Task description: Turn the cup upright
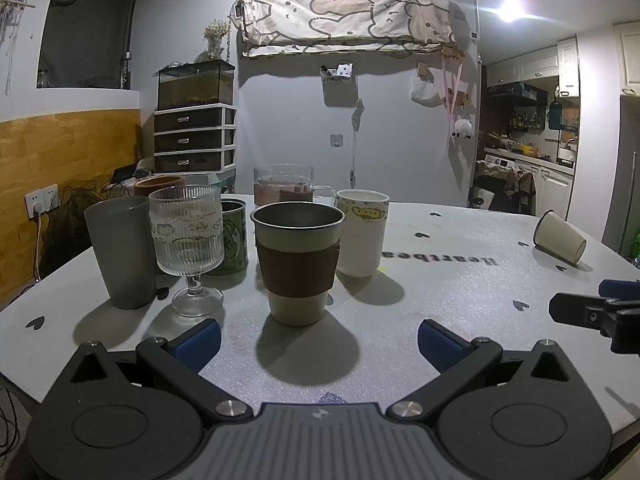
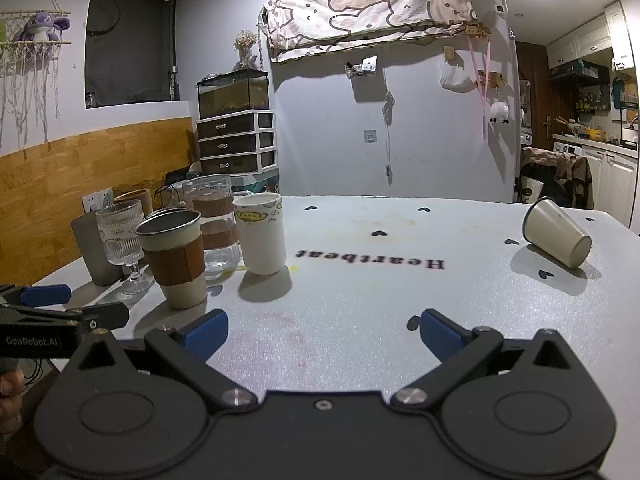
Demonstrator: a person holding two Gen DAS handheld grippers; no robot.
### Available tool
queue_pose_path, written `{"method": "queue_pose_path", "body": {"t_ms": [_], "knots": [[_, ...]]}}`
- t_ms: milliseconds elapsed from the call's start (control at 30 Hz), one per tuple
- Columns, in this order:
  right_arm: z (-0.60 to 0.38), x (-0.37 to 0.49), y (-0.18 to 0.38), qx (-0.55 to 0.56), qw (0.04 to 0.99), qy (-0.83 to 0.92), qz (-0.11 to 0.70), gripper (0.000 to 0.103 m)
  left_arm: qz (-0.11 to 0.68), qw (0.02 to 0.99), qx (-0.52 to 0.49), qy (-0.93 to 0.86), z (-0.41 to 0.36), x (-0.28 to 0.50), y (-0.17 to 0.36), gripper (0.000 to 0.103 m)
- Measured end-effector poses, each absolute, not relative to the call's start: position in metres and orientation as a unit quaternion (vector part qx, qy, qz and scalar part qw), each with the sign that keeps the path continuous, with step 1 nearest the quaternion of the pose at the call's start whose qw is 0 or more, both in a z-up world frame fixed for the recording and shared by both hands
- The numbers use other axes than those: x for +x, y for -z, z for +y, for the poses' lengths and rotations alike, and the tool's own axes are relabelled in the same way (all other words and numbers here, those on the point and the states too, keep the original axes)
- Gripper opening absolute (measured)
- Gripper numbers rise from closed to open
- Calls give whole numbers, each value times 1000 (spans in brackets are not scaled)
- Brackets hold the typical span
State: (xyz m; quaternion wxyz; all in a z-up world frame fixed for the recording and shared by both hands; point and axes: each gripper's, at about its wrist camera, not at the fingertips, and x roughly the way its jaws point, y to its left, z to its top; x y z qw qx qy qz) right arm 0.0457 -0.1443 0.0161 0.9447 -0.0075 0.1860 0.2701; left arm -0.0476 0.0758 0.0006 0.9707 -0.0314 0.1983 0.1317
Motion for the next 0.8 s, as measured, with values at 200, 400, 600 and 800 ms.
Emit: {"method": "queue_pose_path", "body": {"t_ms": [200, 400, 600, 800], "knots": [[-143, 44, -14, -6, 944, -270, 187, 103, 198, 971, -31, -132, 76, -48, -1, 103], [-143, 45, -13, -6, 944, -270, 189, 103, 198, 971, -31, -132, 75, -48, -1, 103], [-142, 44, -10, -4, 944, -268, 192, 103, 199, 971, -32, -132, 76, -47, -1, 103], [-143, 44, -10, -4, 944, -268, 193, 103, 199, 971, -31, -132, 76, -47, -1, 103]]}}
